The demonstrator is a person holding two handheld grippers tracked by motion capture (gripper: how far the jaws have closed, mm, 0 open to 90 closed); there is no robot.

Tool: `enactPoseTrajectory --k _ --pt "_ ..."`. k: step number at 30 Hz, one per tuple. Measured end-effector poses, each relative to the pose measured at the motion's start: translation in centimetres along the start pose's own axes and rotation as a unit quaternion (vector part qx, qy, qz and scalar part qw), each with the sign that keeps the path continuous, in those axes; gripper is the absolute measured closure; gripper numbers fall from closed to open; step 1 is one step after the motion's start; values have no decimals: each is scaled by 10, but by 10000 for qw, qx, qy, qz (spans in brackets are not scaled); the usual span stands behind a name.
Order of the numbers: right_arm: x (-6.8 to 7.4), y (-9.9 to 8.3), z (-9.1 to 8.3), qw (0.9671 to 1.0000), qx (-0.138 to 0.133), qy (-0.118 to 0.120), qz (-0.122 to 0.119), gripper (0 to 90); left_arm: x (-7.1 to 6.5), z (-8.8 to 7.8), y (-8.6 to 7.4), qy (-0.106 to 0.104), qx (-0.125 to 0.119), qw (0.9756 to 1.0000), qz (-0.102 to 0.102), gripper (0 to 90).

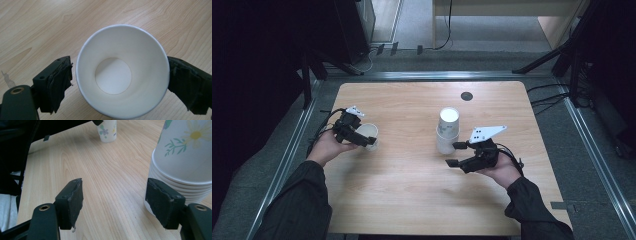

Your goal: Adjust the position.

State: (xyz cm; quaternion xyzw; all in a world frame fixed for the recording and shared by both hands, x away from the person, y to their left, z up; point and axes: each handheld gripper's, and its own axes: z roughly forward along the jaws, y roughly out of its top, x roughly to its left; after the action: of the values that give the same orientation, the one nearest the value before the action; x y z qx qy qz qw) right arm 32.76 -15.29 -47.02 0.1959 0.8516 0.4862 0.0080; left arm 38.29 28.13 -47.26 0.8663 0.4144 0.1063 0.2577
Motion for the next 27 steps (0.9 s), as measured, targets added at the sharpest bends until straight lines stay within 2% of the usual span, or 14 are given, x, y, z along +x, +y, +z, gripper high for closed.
enactPoseTrajectory --k 12,19,23,27 --pt "0 0 0 10000 20 29 5 311 3 -18 2 -181 -172 9996 -133 98" --pt "1 0 -1 10000 17 29 9 311 -4 -35 7 -330 -375 9988 -10 99" --pt "0 0 0 10000 30 24 2 311 -12 -41 11 -315 -403 9986 98 99" --pt "1 0 -1 10000 17 28 2 311 -20 -47 14 -405 -539 9976 158 99"
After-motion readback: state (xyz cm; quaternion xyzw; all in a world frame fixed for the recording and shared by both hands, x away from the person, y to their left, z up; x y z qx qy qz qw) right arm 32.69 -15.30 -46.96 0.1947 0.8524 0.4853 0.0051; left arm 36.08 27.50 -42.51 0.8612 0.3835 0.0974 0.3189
